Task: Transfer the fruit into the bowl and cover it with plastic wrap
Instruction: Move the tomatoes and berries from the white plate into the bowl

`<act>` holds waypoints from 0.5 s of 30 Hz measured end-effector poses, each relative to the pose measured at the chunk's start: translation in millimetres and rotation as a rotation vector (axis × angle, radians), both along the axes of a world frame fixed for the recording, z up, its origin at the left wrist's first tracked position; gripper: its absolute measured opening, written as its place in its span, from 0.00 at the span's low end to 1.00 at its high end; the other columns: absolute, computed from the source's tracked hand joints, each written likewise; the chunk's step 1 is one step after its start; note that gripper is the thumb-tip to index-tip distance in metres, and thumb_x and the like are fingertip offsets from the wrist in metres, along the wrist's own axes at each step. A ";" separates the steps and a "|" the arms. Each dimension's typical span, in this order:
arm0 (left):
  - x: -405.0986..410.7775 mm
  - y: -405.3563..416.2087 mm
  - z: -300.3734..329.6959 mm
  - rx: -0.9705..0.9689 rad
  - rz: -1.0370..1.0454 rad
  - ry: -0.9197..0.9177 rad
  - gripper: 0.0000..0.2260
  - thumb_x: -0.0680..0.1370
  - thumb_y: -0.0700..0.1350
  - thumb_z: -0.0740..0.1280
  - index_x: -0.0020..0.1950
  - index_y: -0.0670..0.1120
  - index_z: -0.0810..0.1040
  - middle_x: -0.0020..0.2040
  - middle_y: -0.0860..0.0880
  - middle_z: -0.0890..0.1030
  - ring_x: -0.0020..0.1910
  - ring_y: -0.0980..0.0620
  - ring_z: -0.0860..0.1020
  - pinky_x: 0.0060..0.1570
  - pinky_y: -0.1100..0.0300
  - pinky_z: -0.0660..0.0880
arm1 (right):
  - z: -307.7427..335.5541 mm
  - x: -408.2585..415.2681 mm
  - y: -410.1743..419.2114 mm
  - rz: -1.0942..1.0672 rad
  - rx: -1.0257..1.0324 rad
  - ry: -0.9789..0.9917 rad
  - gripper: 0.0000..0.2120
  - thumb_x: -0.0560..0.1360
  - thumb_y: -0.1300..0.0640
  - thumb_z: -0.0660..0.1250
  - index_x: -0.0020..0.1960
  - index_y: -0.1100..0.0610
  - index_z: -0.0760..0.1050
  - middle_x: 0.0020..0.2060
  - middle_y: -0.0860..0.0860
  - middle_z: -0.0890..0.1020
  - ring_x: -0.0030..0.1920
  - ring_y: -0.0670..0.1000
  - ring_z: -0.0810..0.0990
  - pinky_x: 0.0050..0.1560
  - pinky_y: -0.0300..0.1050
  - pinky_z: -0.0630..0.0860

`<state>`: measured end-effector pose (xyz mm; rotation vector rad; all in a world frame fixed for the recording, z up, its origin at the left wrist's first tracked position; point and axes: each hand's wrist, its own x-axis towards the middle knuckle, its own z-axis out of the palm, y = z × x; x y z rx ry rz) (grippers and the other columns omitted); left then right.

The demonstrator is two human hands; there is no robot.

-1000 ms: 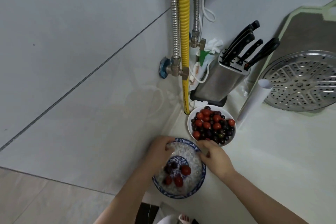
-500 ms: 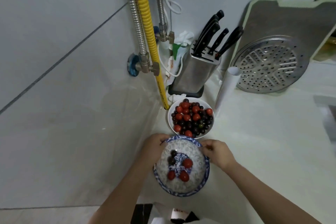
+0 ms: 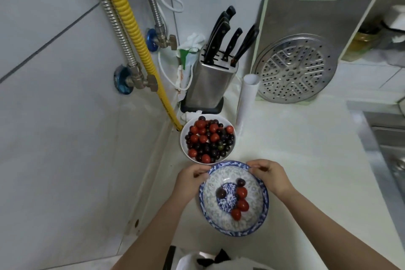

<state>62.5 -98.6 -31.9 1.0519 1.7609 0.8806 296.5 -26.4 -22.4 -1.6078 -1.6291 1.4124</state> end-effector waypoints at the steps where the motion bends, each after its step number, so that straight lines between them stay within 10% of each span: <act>1: 2.8 1.1 -1.3 -0.005 -0.002 -0.010 0.10 0.74 0.34 0.69 0.54 0.41 0.82 0.50 0.47 0.84 0.51 0.51 0.81 0.51 0.66 0.76 | 0.3 3.2 1.1 0.004 -0.005 -0.005 0.07 0.73 0.64 0.69 0.46 0.53 0.82 0.42 0.53 0.85 0.44 0.52 0.82 0.42 0.32 0.77; 9: -0.2 19.7 15.3 -0.004 0.111 0.077 0.09 0.76 0.42 0.69 0.55 0.46 0.81 0.45 0.52 0.80 0.47 0.53 0.79 0.51 0.54 0.78 | 18.9 -19.0 32.7 0.155 0.134 -0.116 0.12 0.74 0.59 0.68 0.57 0.54 0.78 0.48 0.49 0.80 0.42 0.46 0.77 0.43 0.27 0.71; 15: -8.5 55.2 23.9 -0.021 -0.009 0.375 0.21 0.75 0.47 0.69 0.67 0.49 0.73 0.62 0.49 0.77 0.60 0.50 0.77 0.60 0.53 0.75 | 31.7 -68.2 68.2 0.445 0.273 -0.234 0.25 0.73 0.59 0.69 0.68 0.56 0.68 0.62 0.53 0.73 0.55 0.51 0.75 0.57 0.37 0.70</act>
